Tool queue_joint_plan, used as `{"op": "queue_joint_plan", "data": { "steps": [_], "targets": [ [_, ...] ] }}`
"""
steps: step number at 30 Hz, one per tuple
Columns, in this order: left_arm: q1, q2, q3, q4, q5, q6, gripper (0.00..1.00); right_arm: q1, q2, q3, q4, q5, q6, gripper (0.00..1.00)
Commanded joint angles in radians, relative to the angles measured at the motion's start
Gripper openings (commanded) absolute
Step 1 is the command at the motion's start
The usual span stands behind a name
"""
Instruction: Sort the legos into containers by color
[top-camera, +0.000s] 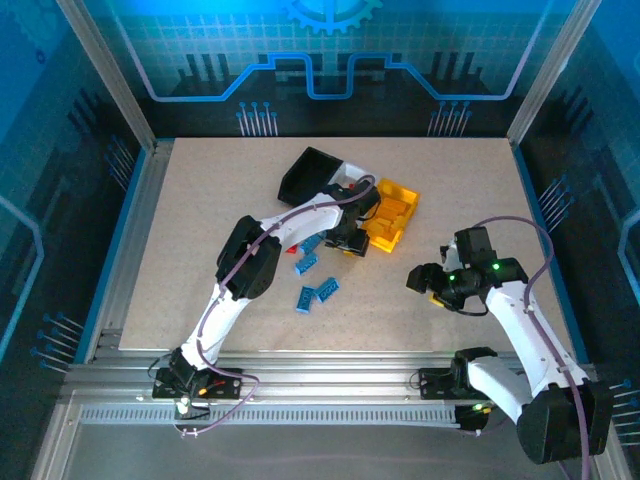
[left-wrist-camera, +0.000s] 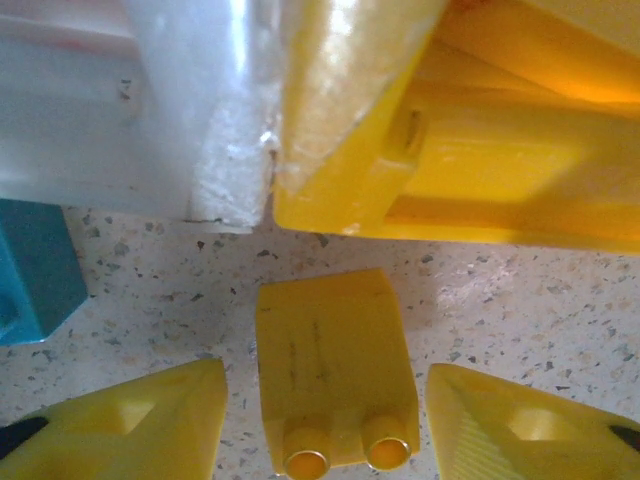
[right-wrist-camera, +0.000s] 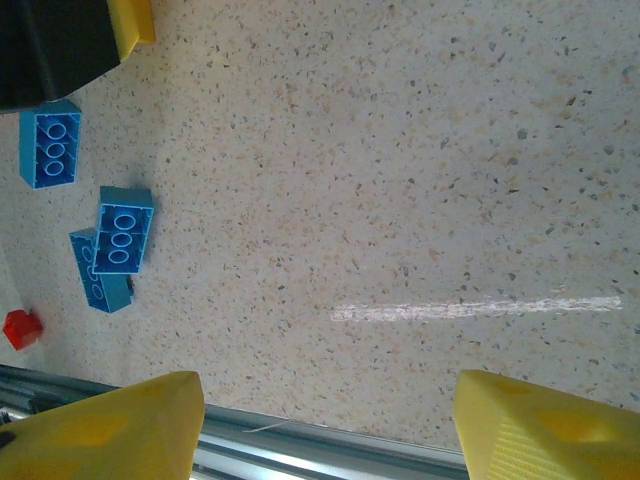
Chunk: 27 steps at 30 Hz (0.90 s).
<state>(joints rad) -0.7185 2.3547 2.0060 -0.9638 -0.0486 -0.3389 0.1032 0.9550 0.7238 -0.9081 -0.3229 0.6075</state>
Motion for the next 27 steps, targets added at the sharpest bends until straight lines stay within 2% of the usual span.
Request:
{"op": "queue_joint_plan", "data": {
  "steps": [1, 10, 21, 27],
  "targets": [
    [-0.006, 0.016, 0.009, -0.022, -0.004, -0.011, 0.53, -0.019, -0.009, -0.013, -0.013, -0.014, -0.017, 0.68],
    [-0.006, 0.012, 0.002, -0.039, 0.001, -0.017, 0.4, -0.022, -0.019, -0.027, -0.005, -0.013, -0.02, 0.68],
    [-0.004, -0.084, -0.011, -0.036, 0.087, -0.1, 0.37, -0.041, -0.009, -0.023, 0.0, -0.013, -0.035, 0.68],
    [0.011, -0.102, 0.059, -0.006, 0.166, -0.2, 0.37, -0.056, -0.013, -0.025, -0.013, -0.027, -0.05, 0.68]
  ]
}}
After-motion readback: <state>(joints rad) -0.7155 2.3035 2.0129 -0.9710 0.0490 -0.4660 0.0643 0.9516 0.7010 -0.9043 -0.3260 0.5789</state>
